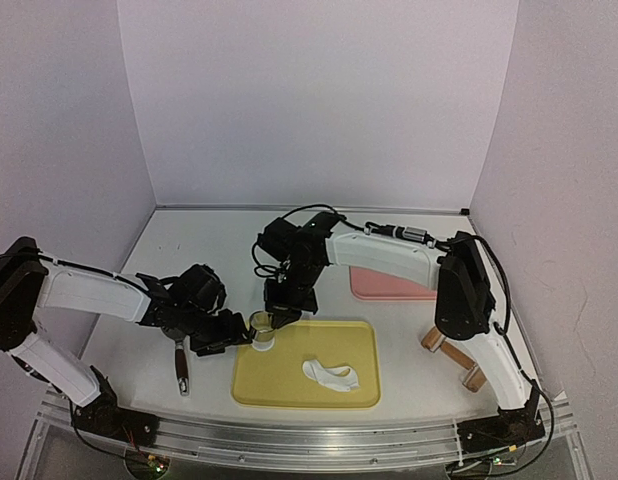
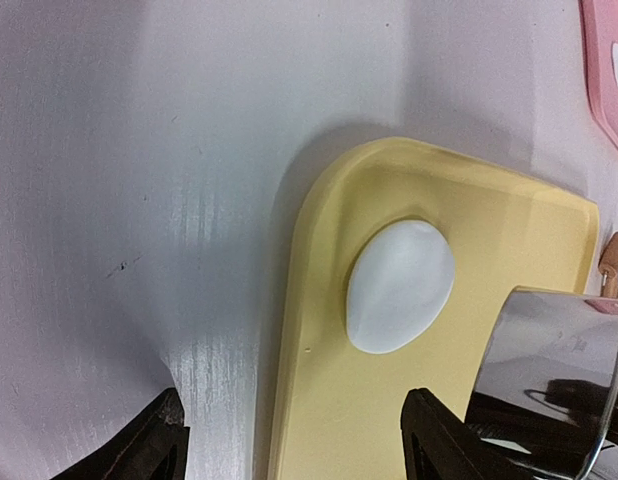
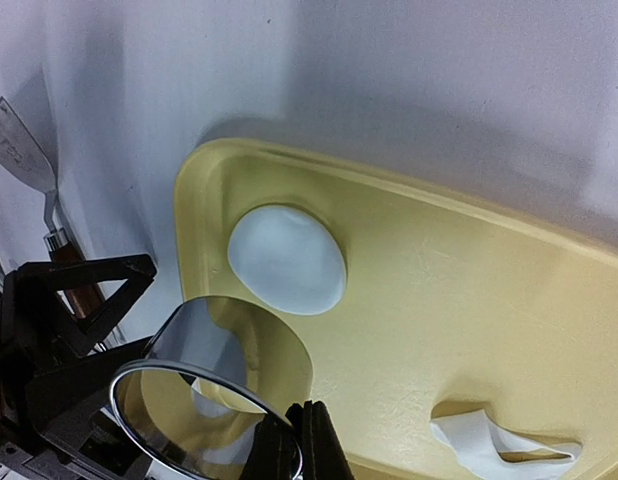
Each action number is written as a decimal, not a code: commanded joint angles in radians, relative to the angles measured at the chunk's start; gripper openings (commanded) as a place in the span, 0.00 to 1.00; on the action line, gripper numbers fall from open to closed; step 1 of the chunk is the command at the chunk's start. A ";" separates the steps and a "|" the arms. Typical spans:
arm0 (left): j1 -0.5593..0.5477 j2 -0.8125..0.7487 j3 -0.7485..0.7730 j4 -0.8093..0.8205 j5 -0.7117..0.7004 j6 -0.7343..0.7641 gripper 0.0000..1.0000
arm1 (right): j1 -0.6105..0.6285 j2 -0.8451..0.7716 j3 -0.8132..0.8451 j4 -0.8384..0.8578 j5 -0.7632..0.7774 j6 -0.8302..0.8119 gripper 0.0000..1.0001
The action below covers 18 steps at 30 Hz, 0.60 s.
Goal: Roll out the dumpling wrappers from the dough
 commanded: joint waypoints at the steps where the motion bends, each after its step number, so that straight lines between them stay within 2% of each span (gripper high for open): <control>1: -0.004 -0.017 0.044 0.003 -0.011 0.007 0.74 | 0.002 -0.110 -0.009 0.000 0.042 -0.011 0.00; 9: 0.000 -0.193 0.022 -0.089 -0.111 -0.009 0.77 | -0.022 -0.260 -0.101 -0.048 0.299 -0.101 0.00; 10: 0.012 -0.212 0.031 -0.133 -0.132 -0.009 0.78 | -0.048 -0.306 -0.154 -0.070 0.354 -0.113 0.00; 14: 0.053 -0.241 0.041 -0.191 -0.140 0.003 0.79 | -0.146 -0.453 -0.360 -0.077 0.416 -0.129 0.00; 18: 0.087 -0.232 0.080 -0.240 -0.142 0.031 0.80 | -0.242 -0.550 -0.502 -0.077 0.435 -0.169 0.00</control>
